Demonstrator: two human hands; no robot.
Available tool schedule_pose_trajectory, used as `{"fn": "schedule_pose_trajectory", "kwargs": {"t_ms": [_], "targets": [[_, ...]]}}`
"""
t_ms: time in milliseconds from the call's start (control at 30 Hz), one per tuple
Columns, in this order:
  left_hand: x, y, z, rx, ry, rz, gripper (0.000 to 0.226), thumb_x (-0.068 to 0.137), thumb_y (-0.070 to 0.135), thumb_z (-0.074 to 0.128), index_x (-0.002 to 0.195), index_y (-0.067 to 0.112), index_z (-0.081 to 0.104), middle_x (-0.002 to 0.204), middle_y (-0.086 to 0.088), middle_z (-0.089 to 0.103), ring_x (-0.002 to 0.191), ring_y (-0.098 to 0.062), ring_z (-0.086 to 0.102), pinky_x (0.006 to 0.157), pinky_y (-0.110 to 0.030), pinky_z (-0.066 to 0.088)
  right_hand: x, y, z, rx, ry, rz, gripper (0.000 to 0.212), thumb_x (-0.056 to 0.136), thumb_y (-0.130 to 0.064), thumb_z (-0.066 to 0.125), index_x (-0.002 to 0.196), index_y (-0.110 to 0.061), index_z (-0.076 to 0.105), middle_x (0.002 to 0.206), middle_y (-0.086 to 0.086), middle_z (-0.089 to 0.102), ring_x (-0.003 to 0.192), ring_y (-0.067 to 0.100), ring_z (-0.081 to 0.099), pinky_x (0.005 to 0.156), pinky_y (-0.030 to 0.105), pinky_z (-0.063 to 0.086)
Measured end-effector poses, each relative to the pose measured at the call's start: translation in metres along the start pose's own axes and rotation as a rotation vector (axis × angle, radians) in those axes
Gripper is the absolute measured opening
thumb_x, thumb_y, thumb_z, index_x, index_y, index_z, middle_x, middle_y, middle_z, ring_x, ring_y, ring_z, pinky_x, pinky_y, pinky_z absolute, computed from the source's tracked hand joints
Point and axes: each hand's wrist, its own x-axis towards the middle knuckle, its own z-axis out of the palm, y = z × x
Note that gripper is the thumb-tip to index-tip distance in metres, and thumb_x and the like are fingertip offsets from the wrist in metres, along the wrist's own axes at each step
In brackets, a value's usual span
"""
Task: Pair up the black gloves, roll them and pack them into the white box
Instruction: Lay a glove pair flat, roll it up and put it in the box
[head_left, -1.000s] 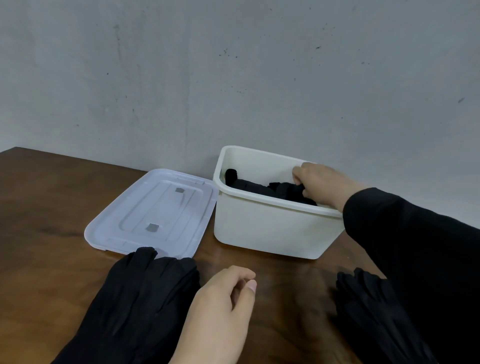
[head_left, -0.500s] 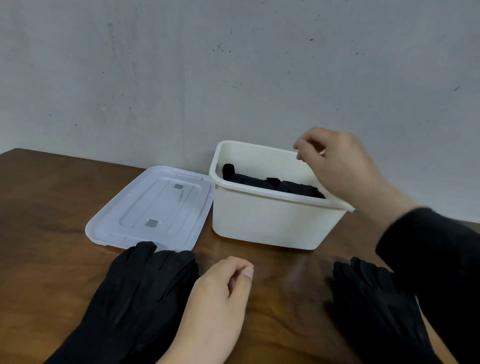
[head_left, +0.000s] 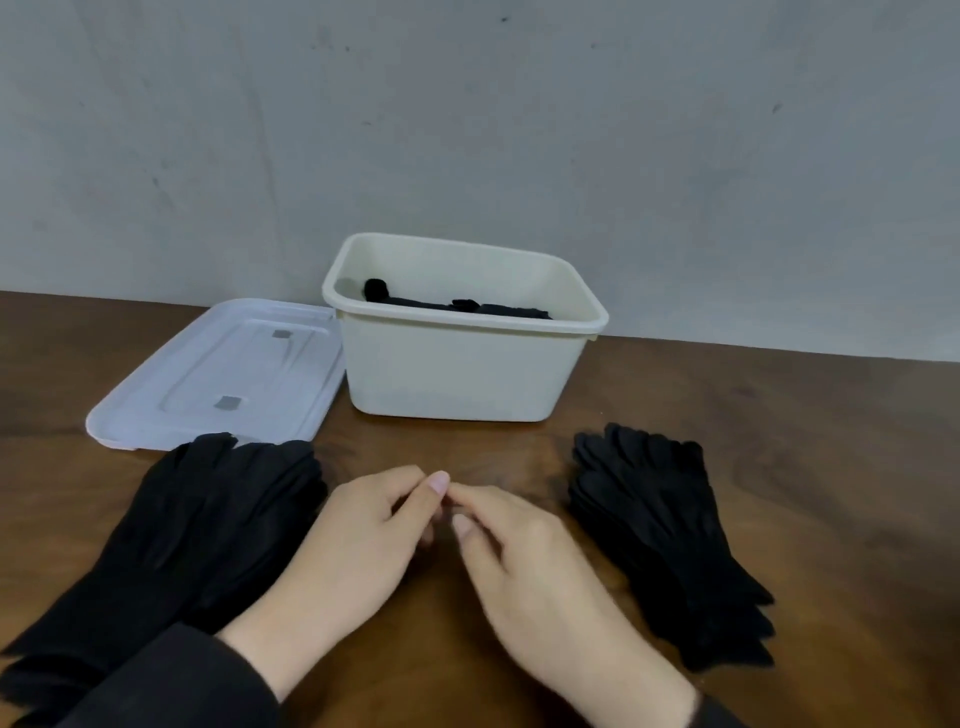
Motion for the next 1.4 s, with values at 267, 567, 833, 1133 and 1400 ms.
{"fn": "schedule_pose_trajectory", "kwargs": {"t_ms": [267,567,833,1133,1400], "targets": [[-0.004,0.001,0.002,0.088,-0.098,-0.004,0.036,0.097,0.051,0.045,0.078,0.028,0.065,0.077,0.014,0.068,0.073,-0.004,0.064,0.071,-0.023,0.054,-0.059,0.060,-0.148,-0.509,-0.109,0.086,0.039,0.084,-0.025,0.071,0.105,-0.055,0.058,0.124,-0.035,0.051,0.109,-0.010,0.055,0.088,0.009,0.042],[-0.008,0.001,0.000,0.145,-0.128,0.054,0.035,0.097,0.054,0.042,0.081,0.034,0.065,0.079,0.016,0.068,0.075,-0.005,0.064,0.074,-0.027,0.056,-0.078,0.094,-0.140,-0.573,-0.111,0.137,0.044,0.082,-0.018,0.079,0.087,-0.058,0.061,0.111,-0.037,0.058,0.102,-0.019,0.054,0.082,-0.002,0.038],[-0.021,0.013,-0.009,0.428,-0.151,0.302,0.033,0.102,0.052,0.036,0.098,0.034,0.063,0.088,0.014,0.061,0.081,-0.001,0.056,0.075,-0.029,0.052,-0.038,0.025,-0.160,-0.037,0.293,0.198,0.036,0.075,-0.070,0.056,0.093,-0.040,0.067,0.081,-0.014,0.072,0.073,0.018,0.072,0.066,0.032,0.060],[-0.032,0.014,-0.118,0.622,0.187,-0.017,0.046,0.084,0.065,0.056,0.063,0.024,0.053,0.060,0.005,0.058,0.059,-0.008,0.053,0.052,-0.025,0.035,0.022,-0.026,-0.100,0.148,0.203,0.265,0.019,0.101,-0.025,0.051,0.089,-0.030,0.065,0.085,-0.007,0.075,0.071,0.004,0.074,0.060,0.016,0.052],[-0.046,-0.019,-0.142,0.651,-0.277,-0.343,0.031,0.074,0.058,0.075,0.080,0.030,0.063,0.073,0.011,0.061,0.066,-0.003,0.057,0.058,-0.018,0.038,-0.013,0.000,-0.030,-0.083,-0.021,0.060,0.013,0.092,-0.029,0.059,0.089,-0.041,0.057,0.113,-0.038,0.064,0.086,-0.005,0.068,0.082,0.021,0.056]]}}
